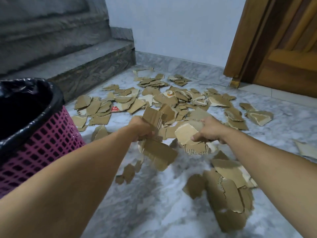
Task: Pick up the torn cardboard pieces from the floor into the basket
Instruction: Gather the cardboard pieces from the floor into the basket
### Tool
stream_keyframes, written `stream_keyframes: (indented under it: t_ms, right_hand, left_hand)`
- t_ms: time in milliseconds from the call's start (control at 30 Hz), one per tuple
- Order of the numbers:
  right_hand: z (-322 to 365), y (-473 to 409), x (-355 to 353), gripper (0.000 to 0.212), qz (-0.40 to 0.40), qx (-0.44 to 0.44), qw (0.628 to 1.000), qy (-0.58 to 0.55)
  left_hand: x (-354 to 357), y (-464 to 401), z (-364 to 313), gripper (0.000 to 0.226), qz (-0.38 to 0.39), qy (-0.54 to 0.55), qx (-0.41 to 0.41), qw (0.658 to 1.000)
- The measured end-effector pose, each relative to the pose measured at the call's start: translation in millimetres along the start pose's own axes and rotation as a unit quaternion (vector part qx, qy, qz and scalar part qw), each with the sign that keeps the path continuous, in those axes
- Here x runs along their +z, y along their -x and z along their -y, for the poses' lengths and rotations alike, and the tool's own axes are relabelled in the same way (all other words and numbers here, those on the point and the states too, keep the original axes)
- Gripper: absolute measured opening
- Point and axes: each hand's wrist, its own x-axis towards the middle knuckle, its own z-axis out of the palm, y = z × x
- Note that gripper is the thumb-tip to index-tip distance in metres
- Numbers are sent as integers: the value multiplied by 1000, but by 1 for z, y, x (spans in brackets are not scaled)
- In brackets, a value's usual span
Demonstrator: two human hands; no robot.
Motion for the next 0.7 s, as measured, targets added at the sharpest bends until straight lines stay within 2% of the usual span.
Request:
stream_keyframes:
  t_ms: [200, 333, 367, 567, 633, 700]
  right_hand:
    - [77, 43, -20, 90, -30, -85, 996, 8]
    - [141, 66, -19, 60, -32, -132, 991, 5]
    - [162, 69, -14, 60, -37, -151, 988, 11]
    - [271, 94, 34, 92, 3, -243, 969, -46]
    - [303, 110, 61, 67, 38, -246, 965, -84]
    - [328, 120, 88, 52, 67, -248, 961, -99]
  left_hand:
    - [-84, 34, -45, 32, -70, -68, 76, 992]
    - [-145, 65, -73, 33, -108, -67, 102, 987]
    - [-166, 75, -79, 37, -120, -58, 105, 986]
    - [-286, 125, -89, 41, -202, -30, 124, 971]
    - [-322, 141, -79, 40, -245, -3, 115, 963]
    - [-351, 152, -60, 41, -271, 3, 94, 958]
